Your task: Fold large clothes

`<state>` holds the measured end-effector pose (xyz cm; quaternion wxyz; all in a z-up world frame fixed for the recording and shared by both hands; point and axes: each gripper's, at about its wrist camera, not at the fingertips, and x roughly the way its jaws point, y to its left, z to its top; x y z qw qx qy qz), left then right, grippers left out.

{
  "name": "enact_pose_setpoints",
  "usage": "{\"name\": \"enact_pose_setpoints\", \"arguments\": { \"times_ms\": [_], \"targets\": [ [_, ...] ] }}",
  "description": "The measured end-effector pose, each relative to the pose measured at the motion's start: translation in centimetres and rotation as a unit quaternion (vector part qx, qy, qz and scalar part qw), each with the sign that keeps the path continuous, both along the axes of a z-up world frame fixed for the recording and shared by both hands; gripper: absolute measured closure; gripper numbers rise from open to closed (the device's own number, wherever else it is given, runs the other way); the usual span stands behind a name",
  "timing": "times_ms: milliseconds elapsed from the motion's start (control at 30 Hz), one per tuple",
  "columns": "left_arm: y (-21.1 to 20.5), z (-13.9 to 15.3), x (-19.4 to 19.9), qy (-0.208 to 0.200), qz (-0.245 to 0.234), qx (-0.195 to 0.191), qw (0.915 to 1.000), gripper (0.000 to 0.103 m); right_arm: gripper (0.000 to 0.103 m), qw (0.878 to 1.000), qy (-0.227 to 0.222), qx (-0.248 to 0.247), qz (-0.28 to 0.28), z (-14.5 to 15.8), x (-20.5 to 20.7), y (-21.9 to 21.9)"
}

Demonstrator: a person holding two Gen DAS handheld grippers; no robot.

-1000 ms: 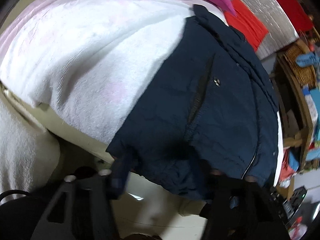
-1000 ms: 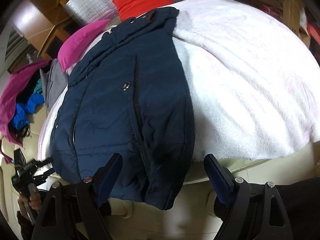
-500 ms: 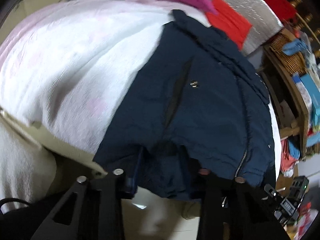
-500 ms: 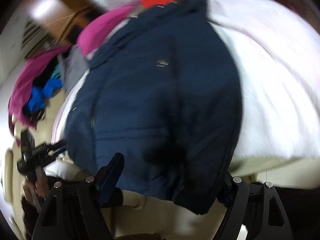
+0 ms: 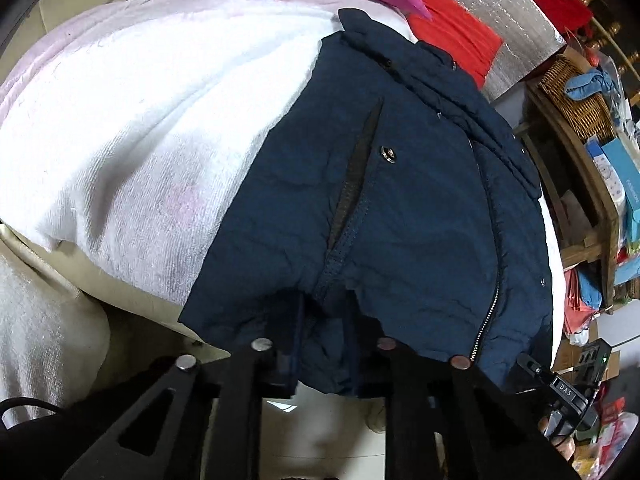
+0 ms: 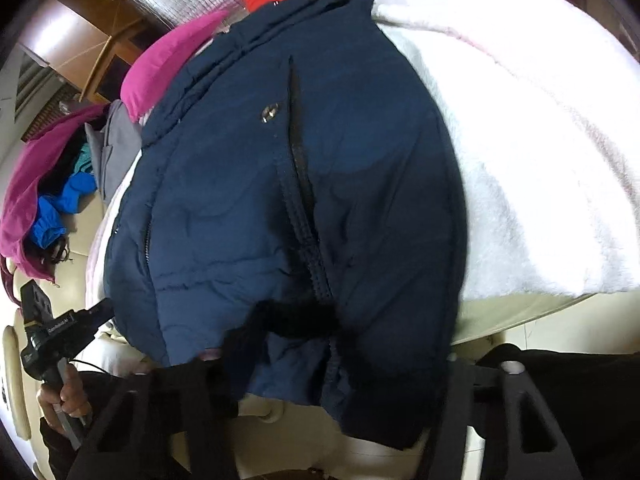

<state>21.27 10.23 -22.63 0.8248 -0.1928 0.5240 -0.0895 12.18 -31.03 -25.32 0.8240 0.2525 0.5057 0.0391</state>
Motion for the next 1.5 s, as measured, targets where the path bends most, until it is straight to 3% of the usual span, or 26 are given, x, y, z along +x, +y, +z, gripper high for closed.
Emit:
{"name": "enact_pose_setpoints", "arguments": {
  "times_ms": [133,267,333,400,533,633,733,767,800,900,1067,1133,1167,1200,1267,1300,1333,1433,1500],
  "targets": [
    [0.7,-0.4,0.3,0.013,0.008,-0.016,0.9998,0.085,0.058,1.0,-0.008,-0.003,-0.002,0.5,-0.1,0.3],
    [0.6,-0.9,0.5,0.028,0.003,-0.028,0.9992,0.077,0.058,1.0,0.005,0.018,-0.008,-0.4,-0.2,-0.9],
    [0.6,-0.4,0.2,0.016,0.001,-0.023,0.9996,0.082,0.058,1.0,0.0,0.014,-0.004,-0.1,-0.4,-0.7],
    [0.7,0.6,-0.3,-0.015,0.001,-0.031,0.9994,0.102,0.065,1.0,-0.009,0.021,-0.002,0.8,-0.8,-0.7],
    [0.2,2.8,-1.1,-0.076,-0.024,-0.032,0.9963,0.102,0.068,0.996,-0.063,0.063,0.002,4.1,-2.1,-1.6],
    [-0.6,1.5,-0.4,-0.04,-0.035,-0.023,0.9983,0.101,0.069,0.996,-0.069,0.05,0.009,4.5,-1.5,-1.5],
    [0.6,-0.3,0.3,0.01,-0.006,-0.034,0.9994,0.097,0.059,0.998,-0.028,0.059,-0.006,1.9,-0.9,-1.9],
    [1.3,-0.5,0.4,0.016,0.008,-0.052,0.9985,0.097,0.047,0.998,-0.01,0.065,-0.015,0.9,-0.7,-2.0],
    [2.0,-0.7,0.4,0.02,0.022,-0.069,0.9972,0.095,0.043,0.997,-0.002,0.071,-0.019,0.3,-0.6,-2.2],
    [3.1,-1.1,0.3,0.03,0.047,-0.087,0.9947,0.069,0.038,0.998,-0.01,0.062,-0.016,0.3,-0.1,-1.8],
    [3.2,-1.1,0.1,0.033,0.045,-0.102,0.9932,0.055,0.038,0.996,-0.012,0.087,-0.033,0.0,-0.5,-2.3],
    [3.0,-1.1,0.1,0.035,0.044,-0.107,0.9927,0.054,0.042,0.995,-0.016,0.091,-0.037,0.3,-0.6,-2.7],
    [3.0,-1.1,0.1,0.033,0.041,-0.108,0.9927,0.054,0.051,0.995,-0.02,0.087,-0.039,0.5,-0.7,-2.6],
    [3.1,-1.0,0.0,0.031,0.039,-0.108,0.9929,0.056,0.063,0.996,-0.023,0.08,-0.037,0.8,-0.8,-2.5],
    [2.9,-0.6,0.0,0.022,0.027,-0.115,0.9928,0.062,0.07,0.997,-0.037,0.063,-0.03,1.6,-1.0,-2.0],
    [2.9,-0.5,-0.1,0.017,0.02,-0.122,0.9922,0.084,0.07,0.996,-0.053,0.065,-0.028,2.3,-1.3,-2.0],
    [3.0,-0.3,-0.3,0.011,0.01,-0.129,0.9916,0.098,0.07,0.994,-0.074,0.075,-0.022,3.0,-1.7,-2.0],
    [2.1,0.2,-0.3,-0.001,-0.01,-0.113,0.9935,0.098,0.07,0.987,-0.139,0.079,0.01,5.5,-2.4,-1.2],
    [2.1,-0.5,-0.1,0.02,-0.005,-0.11,0.9938,0.096,0.07,0.989,-0.129,0.064,0.016,5.3,-2.1,-0.7]
  ]
}}
